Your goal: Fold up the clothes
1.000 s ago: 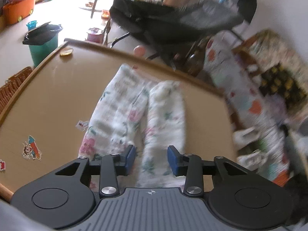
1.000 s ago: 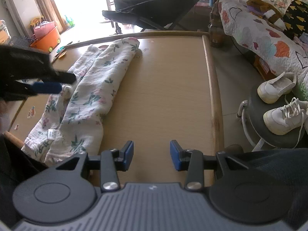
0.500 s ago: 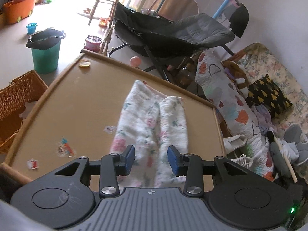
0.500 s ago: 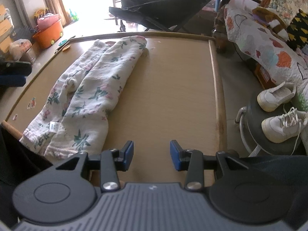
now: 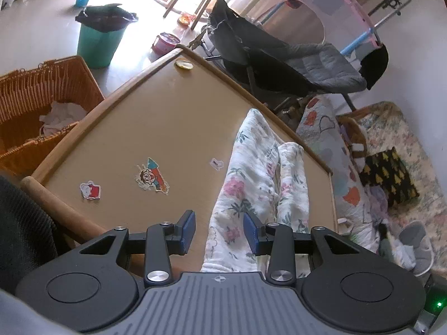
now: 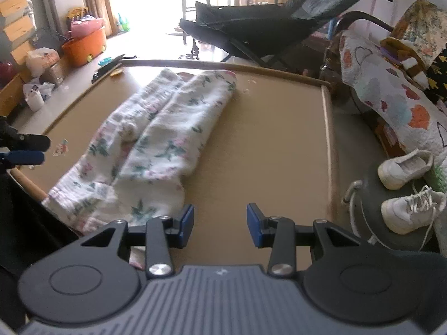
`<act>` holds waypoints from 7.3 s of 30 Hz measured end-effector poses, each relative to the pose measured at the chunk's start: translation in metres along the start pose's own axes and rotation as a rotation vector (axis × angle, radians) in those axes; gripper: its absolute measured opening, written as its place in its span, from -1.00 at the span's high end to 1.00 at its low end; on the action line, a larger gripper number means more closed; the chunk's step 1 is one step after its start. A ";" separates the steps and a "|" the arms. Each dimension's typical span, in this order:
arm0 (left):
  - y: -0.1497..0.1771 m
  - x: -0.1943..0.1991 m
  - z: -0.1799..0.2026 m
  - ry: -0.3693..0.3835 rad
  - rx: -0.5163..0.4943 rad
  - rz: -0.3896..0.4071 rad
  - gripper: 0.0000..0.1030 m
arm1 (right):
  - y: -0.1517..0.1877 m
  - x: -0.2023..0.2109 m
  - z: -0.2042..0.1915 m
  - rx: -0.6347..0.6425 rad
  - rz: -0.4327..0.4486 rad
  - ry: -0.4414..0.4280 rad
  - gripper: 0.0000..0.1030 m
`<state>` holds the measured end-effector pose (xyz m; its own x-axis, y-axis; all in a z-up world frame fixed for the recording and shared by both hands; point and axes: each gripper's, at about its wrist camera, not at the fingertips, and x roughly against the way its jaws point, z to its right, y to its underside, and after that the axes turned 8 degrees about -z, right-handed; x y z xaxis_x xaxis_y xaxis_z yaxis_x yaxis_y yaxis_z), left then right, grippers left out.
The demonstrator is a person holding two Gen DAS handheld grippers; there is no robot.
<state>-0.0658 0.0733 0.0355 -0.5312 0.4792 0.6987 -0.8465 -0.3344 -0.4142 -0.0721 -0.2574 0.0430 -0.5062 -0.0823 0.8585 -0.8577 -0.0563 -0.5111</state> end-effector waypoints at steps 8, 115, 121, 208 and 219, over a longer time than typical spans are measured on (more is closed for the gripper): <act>-0.002 -0.014 -0.001 0.022 -0.016 -0.013 0.21 | -0.016 0.002 -0.013 -0.012 0.014 -0.009 0.21; -0.007 -0.044 0.003 -0.077 -0.101 -0.056 0.21 | -0.098 -0.097 -0.087 -0.124 -0.025 0.094 0.22; -0.005 -0.048 0.009 -0.091 -0.138 -0.063 0.21 | -0.105 -0.095 -0.079 -0.135 -0.071 0.041 0.13; 0.012 -0.114 0.101 0.073 -1.362 -0.364 0.73 | -0.032 -0.034 -0.065 0.966 -0.105 -0.310 0.85; 0.021 -0.088 0.117 0.138 -1.428 -0.414 0.78 | -0.032 -0.010 -0.067 1.033 -0.168 -0.359 0.85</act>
<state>-0.0325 -0.0711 0.0339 -0.1813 0.4375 0.8808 -0.2099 0.8578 -0.4692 -0.0454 -0.1885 0.0540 -0.1914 -0.2700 0.9437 -0.3403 -0.8835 -0.3218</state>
